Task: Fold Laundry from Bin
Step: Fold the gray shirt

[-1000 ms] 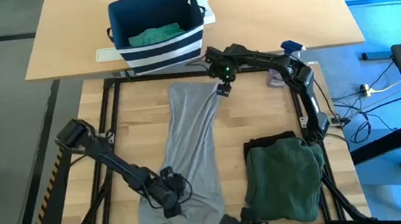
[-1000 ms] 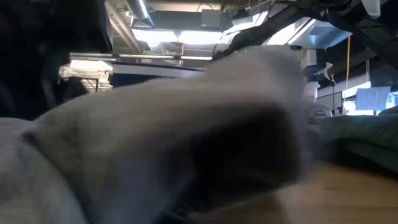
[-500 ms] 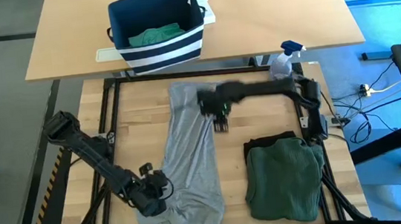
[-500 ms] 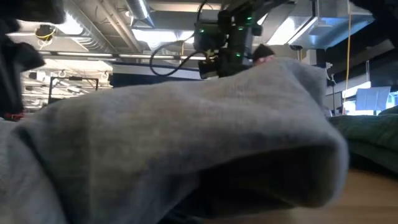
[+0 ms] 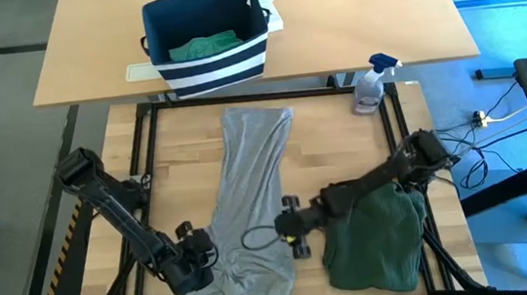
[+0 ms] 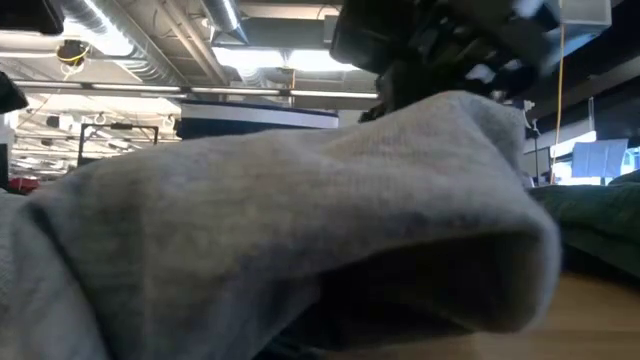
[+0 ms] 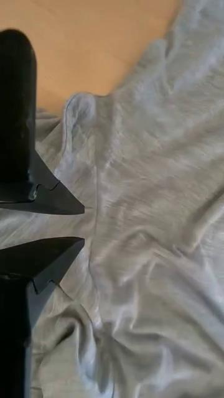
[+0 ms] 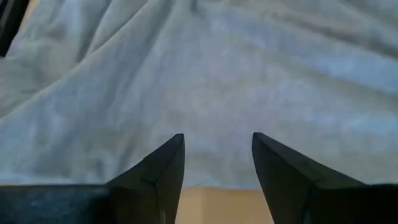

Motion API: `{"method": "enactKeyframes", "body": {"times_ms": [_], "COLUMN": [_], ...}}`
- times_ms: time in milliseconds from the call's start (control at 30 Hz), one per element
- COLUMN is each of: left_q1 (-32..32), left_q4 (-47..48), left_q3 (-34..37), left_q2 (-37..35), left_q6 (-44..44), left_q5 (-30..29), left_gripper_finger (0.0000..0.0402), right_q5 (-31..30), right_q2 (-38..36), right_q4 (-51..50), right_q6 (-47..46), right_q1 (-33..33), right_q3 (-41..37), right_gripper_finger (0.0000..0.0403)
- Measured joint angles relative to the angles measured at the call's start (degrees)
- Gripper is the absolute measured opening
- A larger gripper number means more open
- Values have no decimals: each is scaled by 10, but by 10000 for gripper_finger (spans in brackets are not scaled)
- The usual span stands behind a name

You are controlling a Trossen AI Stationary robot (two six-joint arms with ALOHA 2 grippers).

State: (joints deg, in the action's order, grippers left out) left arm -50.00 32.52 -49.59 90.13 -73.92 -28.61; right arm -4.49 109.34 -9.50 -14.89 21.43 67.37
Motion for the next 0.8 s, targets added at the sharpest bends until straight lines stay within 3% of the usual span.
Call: {"method": "enactKeyframes", "body": {"times_ms": [467,800], "left_q1": [-6,-38], "left_q4": [-17,-9], "left_q3": [5,5], "left_q2": [22,22], "left_q6": [-19,-51], "left_q5": [70,120], "left_gripper_finger": [64,64], "right_q5": [-5,9], "right_q2": [67,63], "right_q4": [35,-74], "right_q6": [-102,-121], "right_q1": [54,63], "right_q3": [2,3], "right_gripper_finger": [185,185]}}
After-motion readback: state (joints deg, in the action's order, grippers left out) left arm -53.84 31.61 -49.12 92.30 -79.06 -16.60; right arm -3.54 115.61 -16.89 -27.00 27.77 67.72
